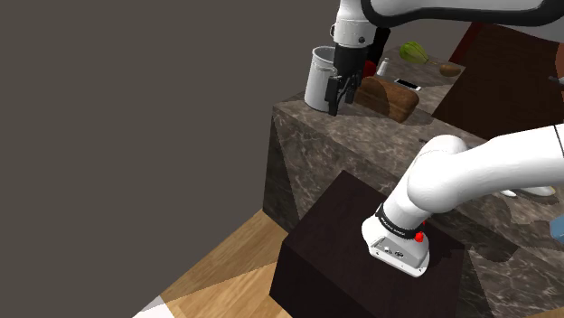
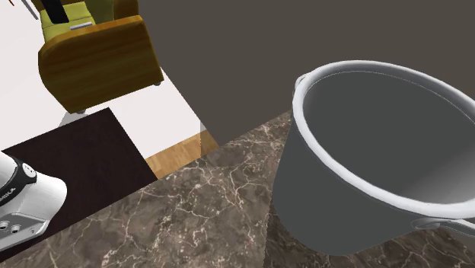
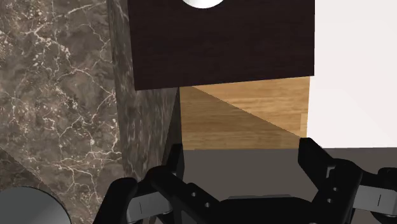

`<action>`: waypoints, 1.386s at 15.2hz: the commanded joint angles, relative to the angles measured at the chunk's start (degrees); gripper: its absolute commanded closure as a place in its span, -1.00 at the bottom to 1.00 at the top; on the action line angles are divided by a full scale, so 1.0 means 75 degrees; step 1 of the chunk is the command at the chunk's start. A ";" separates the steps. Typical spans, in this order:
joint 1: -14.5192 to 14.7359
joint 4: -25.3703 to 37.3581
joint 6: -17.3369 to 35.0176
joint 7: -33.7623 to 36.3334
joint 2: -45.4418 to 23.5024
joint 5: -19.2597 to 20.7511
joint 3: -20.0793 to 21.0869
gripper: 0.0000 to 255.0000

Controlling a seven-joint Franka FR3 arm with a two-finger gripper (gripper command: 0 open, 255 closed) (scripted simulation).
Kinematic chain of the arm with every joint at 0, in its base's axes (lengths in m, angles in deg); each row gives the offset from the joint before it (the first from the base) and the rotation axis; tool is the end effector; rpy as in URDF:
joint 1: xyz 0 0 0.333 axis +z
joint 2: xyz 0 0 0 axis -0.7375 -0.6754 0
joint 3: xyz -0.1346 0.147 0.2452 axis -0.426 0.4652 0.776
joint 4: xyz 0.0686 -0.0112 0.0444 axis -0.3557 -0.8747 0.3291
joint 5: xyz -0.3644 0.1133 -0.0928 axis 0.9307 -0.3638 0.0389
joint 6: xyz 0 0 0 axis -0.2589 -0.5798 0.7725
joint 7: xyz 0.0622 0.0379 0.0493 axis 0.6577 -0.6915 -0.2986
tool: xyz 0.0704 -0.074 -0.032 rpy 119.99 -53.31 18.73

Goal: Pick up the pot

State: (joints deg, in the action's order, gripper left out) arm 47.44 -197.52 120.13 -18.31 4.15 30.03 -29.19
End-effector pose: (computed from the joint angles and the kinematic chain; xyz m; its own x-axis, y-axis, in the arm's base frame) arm 0.3062 0.0166 0.5387 0.9897 -0.0267 -0.1405 -0.0255 -0.9996 0.0103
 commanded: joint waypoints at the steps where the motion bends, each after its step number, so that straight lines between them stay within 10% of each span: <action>1: 0.0000 0.0000 0.0000 0.0000 0.0000 0.0000 0.0000 -1.00; 21: -0.0721 0.3521 0.1072 -0.3914 -0.4307 0.0352 -0.2907 -1.00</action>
State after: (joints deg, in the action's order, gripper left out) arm 42.29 -173.42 128.00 -45.71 -25.66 33.30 -49.87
